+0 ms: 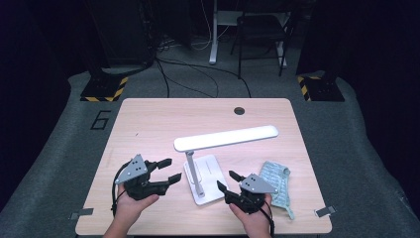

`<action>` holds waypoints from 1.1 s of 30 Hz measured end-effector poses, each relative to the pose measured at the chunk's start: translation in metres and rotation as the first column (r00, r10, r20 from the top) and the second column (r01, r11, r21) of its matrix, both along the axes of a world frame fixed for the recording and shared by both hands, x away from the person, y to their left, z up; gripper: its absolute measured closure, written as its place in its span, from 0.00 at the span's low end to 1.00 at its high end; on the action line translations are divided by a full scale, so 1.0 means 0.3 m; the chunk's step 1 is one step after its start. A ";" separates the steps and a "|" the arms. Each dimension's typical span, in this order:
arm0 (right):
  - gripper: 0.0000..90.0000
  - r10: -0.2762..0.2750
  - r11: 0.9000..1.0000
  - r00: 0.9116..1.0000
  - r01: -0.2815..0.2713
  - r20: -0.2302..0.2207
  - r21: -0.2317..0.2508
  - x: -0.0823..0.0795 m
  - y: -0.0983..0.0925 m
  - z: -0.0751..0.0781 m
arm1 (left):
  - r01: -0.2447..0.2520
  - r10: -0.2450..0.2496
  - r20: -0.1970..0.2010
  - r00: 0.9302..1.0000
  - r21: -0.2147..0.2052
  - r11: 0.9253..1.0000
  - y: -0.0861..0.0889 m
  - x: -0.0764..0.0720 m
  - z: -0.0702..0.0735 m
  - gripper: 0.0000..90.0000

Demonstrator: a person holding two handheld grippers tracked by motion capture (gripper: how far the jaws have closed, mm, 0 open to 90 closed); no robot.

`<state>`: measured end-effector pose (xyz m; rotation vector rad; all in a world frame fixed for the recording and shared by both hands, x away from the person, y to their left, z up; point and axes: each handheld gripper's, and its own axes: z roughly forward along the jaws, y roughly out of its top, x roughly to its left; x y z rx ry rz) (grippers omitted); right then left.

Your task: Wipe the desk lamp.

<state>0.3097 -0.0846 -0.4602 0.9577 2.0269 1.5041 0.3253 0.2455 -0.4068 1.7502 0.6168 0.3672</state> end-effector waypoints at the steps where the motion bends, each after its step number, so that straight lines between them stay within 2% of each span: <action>1: 0.50 0.017 1.000 1.000 -0.017 0.000 0.003 -0.001 0.013 0.002 | 0.000 0.000 0.000 1.000 -0.007 1.000 0.003 -0.001 0.002 0.41; 5: 0.50 0.070 0.998 0.997 -0.070 0.008 0.005 -0.005 0.065 0.010 | -0.003 0.003 0.007 1.000 -0.019 1.000 0.021 -0.002 0.009 0.41; 8: 0.49 0.102 0.995 0.995 -0.102 -0.003 0.023 -0.004 0.108 0.011 | -0.014 0.014 0.011 1.000 -0.030 0.999 0.030 -0.003 0.012 0.41; 13: 0.50 0.144 0.989 0.990 -0.144 0.006 0.008 0.008 0.171 0.014 | -0.024 0.024 0.006 1.000 -0.016 1.000 0.035 -0.002 0.009 0.41; 15: 0.50 0.136 0.991 0.991 -0.136 0.005 -0.003 0.017 0.192 0.015 | -0.030 0.030 0.009 1.000 -0.009 0.999 0.034 0.000 0.008 0.41; 17: 0.52 0.141 0.990 0.990 -0.141 0.000 0.017 0.025 0.211 0.016 | -0.029 0.029 0.009 1.000 -0.010 1.000 0.034 0.000 0.008 0.41; 18: 0.54 0.144 0.990 0.990 -0.144 -0.003 -0.002 0.029 0.216 0.017 | -0.027 0.027 0.009 1.000 -0.012 1.000 0.033 0.000 0.008 0.41; 20: 0.59 0.153 0.988 0.988 -0.153 0.004 0.014 0.039 0.237 0.018 | -0.027 0.028 0.008 1.000 -0.014 1.000 0.034 -0.001 0.009 0.41; 23: 0.64 0.154 0.988 0.988 -0.154 0.009 -0.016 0.051 0.257 0.019 | -0.025 0.025 0.010 1.000 -0.012 1.000 0.035 -0.002 0.009 0.41; 27: 0.69 0.144 0.989 0.990 -0.143 0.014 -0.024 0.058 0.274 0.024 | -0.024 0.025 0.009 1.000 -0.014 1.000 0.040 -0.001 0.008 0.41; 28: 0.69 0.142 0.990 0.990 -0.142 0.001 -0.022 0.059 0.275 0.027 | -0.026 0.026 0.009 1.000 -0.015 1.000 0.042 -0.001 0.008 0.41; 33: 0.71 0.153 0.987 0.988 -0.152 0.015 -0.052 0.063 0.279 0.034 | -0.034 0.034 0.006 0.999 -0.020 0.999 0.048 0.000 0.010 0.41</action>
